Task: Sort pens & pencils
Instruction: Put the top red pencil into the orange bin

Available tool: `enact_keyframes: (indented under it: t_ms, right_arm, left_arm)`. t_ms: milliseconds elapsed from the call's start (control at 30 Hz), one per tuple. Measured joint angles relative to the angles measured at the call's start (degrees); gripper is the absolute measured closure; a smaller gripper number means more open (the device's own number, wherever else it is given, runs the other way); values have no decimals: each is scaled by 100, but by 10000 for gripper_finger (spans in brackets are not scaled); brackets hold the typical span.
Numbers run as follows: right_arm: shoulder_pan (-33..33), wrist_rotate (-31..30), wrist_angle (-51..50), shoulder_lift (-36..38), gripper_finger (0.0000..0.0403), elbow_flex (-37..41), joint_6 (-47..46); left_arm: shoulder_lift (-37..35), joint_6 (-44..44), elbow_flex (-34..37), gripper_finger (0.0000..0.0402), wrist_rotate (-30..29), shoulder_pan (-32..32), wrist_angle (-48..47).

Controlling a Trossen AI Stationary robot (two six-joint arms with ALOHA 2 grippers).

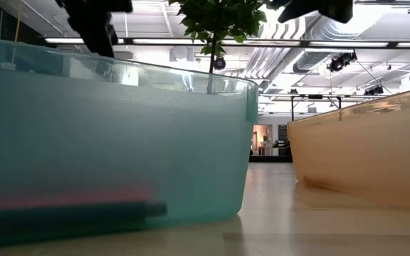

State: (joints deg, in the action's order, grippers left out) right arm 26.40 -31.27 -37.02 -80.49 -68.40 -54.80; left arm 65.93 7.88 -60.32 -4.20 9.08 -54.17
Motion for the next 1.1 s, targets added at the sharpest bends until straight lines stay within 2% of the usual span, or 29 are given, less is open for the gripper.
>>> enact_keyframes:
  t_ms: [100,200,333,467,600,700,933,1100]
  right_arm:
    - [-189,122,-3,1,300,0,214]
    - [-338,188,1,0,300,0,312]
    - [-520,267,6,31,300,0,409]
    - [-680,289,-56,158,300,0,493]
    - [-873,289,-312,336,300,0,493]
    - [-1039,339,-524,433,300,0,533]
    - [-1422,516,-1107,481,300,0,940]
    - [-1722,727,-1163,484,300,0,1574]
  left_arm:
    - [144,-436,6,401,412,429,233]
    - [223,-752,236,401,1126,848,830]
    - [223,-802,888,401,1970,1346,1600]
    - [223,-742,1597,401,2293,1637,1917]
    - [223,-339,2176,401,2276,1686,2456]
    - [223,-130,2337,401,2084,1680,2737]
    - [223,200,2259,401,1067,1679,2715]
    - [494,-317,1942,401,576,1833,2341]
